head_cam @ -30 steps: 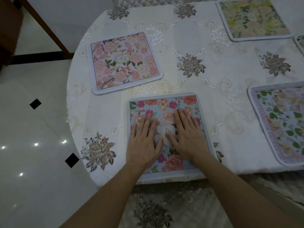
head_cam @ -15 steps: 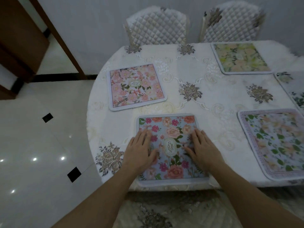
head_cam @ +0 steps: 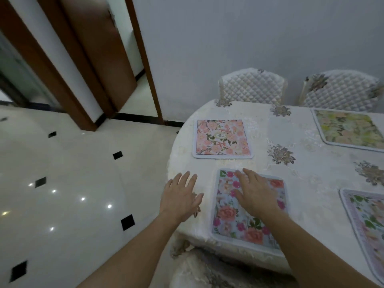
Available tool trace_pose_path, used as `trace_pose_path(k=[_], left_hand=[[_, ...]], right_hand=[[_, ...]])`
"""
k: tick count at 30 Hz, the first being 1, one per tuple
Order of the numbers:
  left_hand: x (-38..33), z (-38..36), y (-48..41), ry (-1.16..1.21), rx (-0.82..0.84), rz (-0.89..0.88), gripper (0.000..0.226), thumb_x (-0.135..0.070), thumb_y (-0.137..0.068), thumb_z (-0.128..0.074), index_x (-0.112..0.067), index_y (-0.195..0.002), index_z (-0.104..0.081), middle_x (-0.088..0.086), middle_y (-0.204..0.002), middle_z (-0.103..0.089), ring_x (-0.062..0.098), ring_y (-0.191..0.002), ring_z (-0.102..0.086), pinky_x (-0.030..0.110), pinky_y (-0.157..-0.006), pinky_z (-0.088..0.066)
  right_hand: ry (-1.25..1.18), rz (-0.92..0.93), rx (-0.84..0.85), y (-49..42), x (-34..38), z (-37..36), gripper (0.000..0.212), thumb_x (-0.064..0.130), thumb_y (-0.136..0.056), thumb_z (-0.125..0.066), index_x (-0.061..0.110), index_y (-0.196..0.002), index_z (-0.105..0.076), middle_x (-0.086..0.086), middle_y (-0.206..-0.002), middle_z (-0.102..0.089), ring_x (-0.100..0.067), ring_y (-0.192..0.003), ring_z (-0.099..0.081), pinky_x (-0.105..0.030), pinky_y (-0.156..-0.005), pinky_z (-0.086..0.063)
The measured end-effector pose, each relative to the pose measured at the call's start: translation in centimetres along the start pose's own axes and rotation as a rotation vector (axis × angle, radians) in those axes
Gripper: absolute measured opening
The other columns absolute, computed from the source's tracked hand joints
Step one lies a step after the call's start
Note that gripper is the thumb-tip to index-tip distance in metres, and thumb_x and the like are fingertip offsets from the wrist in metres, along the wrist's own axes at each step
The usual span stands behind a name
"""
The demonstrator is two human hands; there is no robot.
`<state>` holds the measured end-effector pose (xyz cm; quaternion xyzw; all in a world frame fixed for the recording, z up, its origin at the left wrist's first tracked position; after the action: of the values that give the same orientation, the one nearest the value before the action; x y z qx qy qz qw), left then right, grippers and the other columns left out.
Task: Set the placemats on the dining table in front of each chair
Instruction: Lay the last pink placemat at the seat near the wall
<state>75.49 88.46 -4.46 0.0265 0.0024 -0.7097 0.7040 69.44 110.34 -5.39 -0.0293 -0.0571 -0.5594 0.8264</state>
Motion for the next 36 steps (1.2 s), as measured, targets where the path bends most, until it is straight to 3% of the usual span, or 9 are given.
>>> trace_pose_path(k=[8, 17, 26, 36], left_hand=[[12.0, 3.0, 6.0, -0.036, -0.063, 0.208, 0.068, -0.061, -0.094, -0.029, -0.026, -0.151, -0.022, 0.001, -0.159, -0.025, 0.025, -0.145, -0.024, 0.043, -0.116, -0.024], [27.4, 2.2, 10.1, -0.040, -0.107, 0.352, 0.067, -0.062, -0.088, -0.034, -0.024, -0.143, -0.042, 0.003, -0.148, -0.045, 0.027, -0.135, -0.042, 0.047, -0.111, -0.032], [44.1, 2.3, 11.0, 0.059, -0.127, 0.457, 0.070, -0.063, -0.085, -0.030, -0.023, -0.141, -0.046, 0.004, -0.144, -0.050, 0.028, -0.131, -0.047, 0.049, -0.108, -0.037], [50.2, 3.6, 6.1, 0.082, -0.180, 0.368, 0.067, -0.062, -0.091, -0.031, -0.025, -0.147, -0.034, 0.002, -0.152, -0.040, 0.025, -0.137, -0.036, 0.045, -0.114, -0.027]], right_hand=[[0.026, 0.233, -0.027, -4.5, 14.0, 0.6, 0.063, 0.047, -0.095, -0.046, 0.015, -0.148, -0.034, -0.015, -0.149, -0.040, -0.032, -0.136, -0.039, -0.043, -0.111, -0.032], [0.018, 0.427, -0.006, -10.0, 31.8, -1.6, 0.061, 0.043, -0.092, -0.050, 0.016, -0.145, -0.038, -0.014, -0.148, -0.042, -0.031, -0.135, -0.040, -0.044, -0.110, -0.033], [0.091, 0.493, 0.016, -15.8, 49.3, -3.6, 0.063, 0.050, -0.096, -0.036, 0.022, -0.151, -0.024, -0.008, -0.155, -0.031, -0.026, -0.141, -0.030, -0.040, -0.114, -0.026], [0.158, 0.445, 0.001, -21.2, 53.1, -2.4, 0.061, 0.050, -0.095, -0.037, 0.021, -0.149, -0.028, -0.010, -0.152, -0.035, -0.028, -0.138, -0.034, -0.045, -0.113, -0.029]])
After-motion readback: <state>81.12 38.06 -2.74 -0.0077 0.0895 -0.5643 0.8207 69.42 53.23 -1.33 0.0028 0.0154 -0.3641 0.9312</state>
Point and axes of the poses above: each hand's wrist, its own y-axis away from the middle knuckle, its own z-axis out of the back of the hand, x = y × z, the point moved 6 cm from there along -y, towards the middle knuckle
